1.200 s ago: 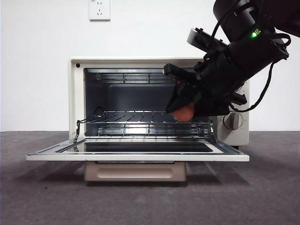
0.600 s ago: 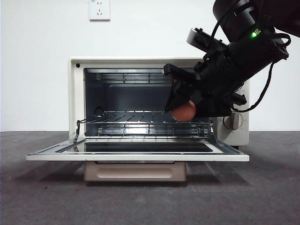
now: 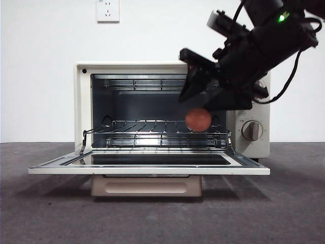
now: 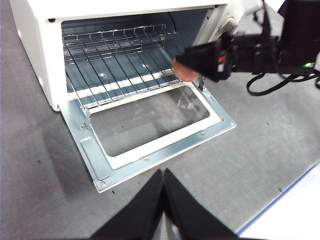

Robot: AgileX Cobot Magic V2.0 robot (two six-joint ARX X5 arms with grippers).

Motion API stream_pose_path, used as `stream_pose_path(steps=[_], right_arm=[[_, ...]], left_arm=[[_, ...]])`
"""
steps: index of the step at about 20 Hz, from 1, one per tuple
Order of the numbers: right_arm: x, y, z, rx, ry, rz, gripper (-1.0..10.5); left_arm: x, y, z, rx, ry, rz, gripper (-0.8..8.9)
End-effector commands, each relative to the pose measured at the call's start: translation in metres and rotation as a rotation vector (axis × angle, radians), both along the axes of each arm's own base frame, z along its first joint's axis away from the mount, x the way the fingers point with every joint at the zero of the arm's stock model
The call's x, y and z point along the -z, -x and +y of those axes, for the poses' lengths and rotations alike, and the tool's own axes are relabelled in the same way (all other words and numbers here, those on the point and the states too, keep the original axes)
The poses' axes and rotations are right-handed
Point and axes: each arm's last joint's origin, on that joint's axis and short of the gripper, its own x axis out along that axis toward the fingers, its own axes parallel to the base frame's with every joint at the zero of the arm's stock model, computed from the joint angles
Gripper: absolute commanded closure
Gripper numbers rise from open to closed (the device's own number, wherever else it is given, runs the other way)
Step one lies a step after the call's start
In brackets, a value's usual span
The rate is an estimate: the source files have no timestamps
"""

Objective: Eggoven

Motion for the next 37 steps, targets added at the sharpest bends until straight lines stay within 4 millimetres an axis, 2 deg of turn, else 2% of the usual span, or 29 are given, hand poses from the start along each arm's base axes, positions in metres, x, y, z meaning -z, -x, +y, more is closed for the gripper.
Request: stream_pose_path(steps=[1, 5, 8, 10, 15, 21, 25, 29, 33, 37], right_arm=[[-0.013, 0.005, 0.000, -0.006, -0.022, -0.016, 6.5], [-0.041, 0.020, -0.008, -0.016, -0.061, -0.074, 6.5], [-0.068, 0.042, -0.020, -0.057, -0.096, -0.109, 6.5], [-0.083, 0.060, -0.030, -0.075, -0.103, -0.112, 6.5], [-0.107, 0.114, -0.064, -0.106, -0.042, -0.134, 6.5], [-0.116, 0.163, -0.095, -0.097, -0.028, -0.140, 6.5], [-0.115, 0.181, -0.107, -0.073, -0.023, -0.145, 6.5], [-0.115, 0.186, -0.111, -0.054, -0.022, -0.150, 6.5], [-0.115, 0.186, -0.110, -0.053, -0.022, -0.148, 6.5], [-0.115, 0.186, -0.111, -0.032, -0.016, -0.151, 6.5]], left_arm=[[-0.002, -0.002, -0.001, 0.003, 0.003, -0.010, 8.07], [-0.001, -0.006, -0.003, -0.015, -0.013, -0.003, 8.07], [0.001, -0.015, -0.007, -0.041, -0.019, -0.021, 8.07], [0.010, -0.025, -0.012, -0.052, -0.006, -0.033, 8.07], [0.069, -0.063, -0.019, -0.159, 0.015, 0.065, 8.08], [0.124, -0.103, -0.006, -0.197, 0.099, 0.206, 8.08], [0.149, -0.130, 0.006, -0.204, 0.143, 0.296, 8.08], [0.179, -0.152, 0.007, -0.198, 0.151, 0.378, 8.08], [0.206, -0.163, 0.005, -0.192, 0.143, 0.450, 8.08], [0.216, -0.168, 0.003, -0.125, 0.192, 0.472, 8.08]])
